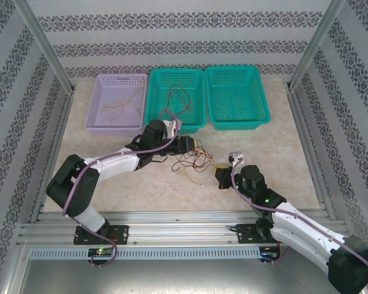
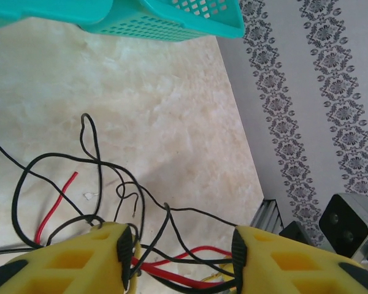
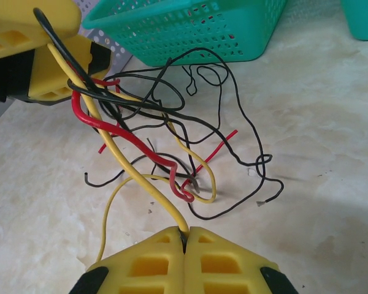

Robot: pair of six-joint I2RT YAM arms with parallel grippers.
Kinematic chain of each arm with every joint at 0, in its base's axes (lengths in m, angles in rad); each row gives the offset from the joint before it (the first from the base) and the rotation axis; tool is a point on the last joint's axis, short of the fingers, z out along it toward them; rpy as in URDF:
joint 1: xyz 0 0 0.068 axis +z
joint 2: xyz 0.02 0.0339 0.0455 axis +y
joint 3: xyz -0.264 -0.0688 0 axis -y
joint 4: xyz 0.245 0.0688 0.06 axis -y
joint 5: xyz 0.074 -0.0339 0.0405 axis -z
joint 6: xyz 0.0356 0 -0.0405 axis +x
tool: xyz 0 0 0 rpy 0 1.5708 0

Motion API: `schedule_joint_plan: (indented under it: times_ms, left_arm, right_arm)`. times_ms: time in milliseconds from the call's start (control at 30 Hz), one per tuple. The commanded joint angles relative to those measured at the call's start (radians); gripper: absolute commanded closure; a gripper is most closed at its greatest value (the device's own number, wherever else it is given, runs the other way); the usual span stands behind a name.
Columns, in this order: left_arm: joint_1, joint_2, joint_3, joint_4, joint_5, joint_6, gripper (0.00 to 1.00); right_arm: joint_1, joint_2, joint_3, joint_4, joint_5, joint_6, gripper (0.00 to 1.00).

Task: Untangle the cables

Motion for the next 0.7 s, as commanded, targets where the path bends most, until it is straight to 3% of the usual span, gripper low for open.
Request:
schedule_joint_plan:
  times_ms: [0,333,533,667]
  left_arm:
    - [0.0,-0.009,-0.019,0.117,0.06,-0.027,0.57]
    - [0.004,-0.098,-0.088,0.106,0.093,0.015,0.53]
    - [0.003,-0.134,-0.137,0.095,0.117,0.06,0.38]
    - [0.004,-0.177,-0.16,0.036,0.1,0.113,0.34]
  right_arm:
    - [0.011,-0.015,-0.012,0.029,0.01,-0.022,1.0]
    - [0.011,-0.011,-0.007,0.02,0.02,-0.02,1.0]
    - [0.011,-0.014,-0.01,0.027,0.011,-0.013,1.0]
    - [0.012,-0.019,-0.014,0.036,0.003,-0.009,1.0]
